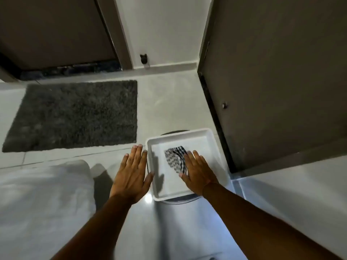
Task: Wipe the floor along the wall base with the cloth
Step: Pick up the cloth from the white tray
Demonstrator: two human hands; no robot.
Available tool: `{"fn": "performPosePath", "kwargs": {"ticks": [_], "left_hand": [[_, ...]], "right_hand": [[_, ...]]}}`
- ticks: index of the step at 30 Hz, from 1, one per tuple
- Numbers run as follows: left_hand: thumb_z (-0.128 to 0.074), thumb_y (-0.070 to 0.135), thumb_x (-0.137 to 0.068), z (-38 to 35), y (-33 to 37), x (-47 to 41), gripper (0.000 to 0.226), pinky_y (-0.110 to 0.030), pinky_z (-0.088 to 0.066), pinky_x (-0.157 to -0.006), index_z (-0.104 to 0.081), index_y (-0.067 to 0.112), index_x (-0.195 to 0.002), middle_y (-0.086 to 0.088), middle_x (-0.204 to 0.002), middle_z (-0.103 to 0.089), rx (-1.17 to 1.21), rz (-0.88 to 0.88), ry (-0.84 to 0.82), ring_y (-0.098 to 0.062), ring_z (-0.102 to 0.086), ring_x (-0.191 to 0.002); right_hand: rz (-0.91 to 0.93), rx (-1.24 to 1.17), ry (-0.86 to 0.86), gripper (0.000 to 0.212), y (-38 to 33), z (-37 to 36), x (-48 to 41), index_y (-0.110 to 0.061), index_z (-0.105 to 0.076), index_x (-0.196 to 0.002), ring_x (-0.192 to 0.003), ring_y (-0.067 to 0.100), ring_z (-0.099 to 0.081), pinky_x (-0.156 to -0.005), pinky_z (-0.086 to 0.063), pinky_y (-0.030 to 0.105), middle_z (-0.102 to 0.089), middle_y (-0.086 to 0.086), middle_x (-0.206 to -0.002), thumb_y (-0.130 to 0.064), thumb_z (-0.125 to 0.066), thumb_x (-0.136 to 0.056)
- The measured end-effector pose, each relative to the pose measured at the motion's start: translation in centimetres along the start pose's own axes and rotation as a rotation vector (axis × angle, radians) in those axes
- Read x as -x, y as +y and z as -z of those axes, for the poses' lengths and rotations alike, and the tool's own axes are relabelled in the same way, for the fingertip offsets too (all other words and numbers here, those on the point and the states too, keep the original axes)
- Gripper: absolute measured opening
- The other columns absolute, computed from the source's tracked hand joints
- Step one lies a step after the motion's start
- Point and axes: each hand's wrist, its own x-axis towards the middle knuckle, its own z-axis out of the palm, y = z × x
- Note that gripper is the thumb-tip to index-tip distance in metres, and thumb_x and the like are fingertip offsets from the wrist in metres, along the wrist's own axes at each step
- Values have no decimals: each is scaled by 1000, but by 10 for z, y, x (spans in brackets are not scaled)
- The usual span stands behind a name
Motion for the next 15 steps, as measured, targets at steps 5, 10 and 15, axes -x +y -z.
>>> {"fn": "performPosePath", "kwargs": {"ticks": [5, 10, 15], "left_hand": [[-6, 62, -97, -52, -6, -27, 83, -49, -8, -126, -11, 4, -157, -17, -167, -4, 9, 8, 22, -30, 0, -155], [-1, 64, -96, -69, -8, -33, 87, -52, -11, -125, -9, 4, -158, -17, -167, -3, 39, -3, 48, -30, 0, -155], [-1, 65, -96, -64, -5, -28, 88, -52, -12, -125, -10, 4, -157, -18, -167, -3, 55, -9, 47, -30, 1, -155]], "right_hand": [[54, -21, 25, 74, 17, -56, -41, -9, -12, -152, -148, 29, -4, -119, -9, 42, -8, 12, -161, -41, -46, -94], [38, -79, 155, 67, 20, -76, -49, -7, -29, -148, -143, 33, -27, -106, -37, 45, -28, 14, -157, -14, -60, -89], [38, -45, 278, 59, 17, -66, -54, -2, -56, -128, -115, 37, -61, -68, -59, 47, -58, 19, -133, 12, -64, -72]]}}
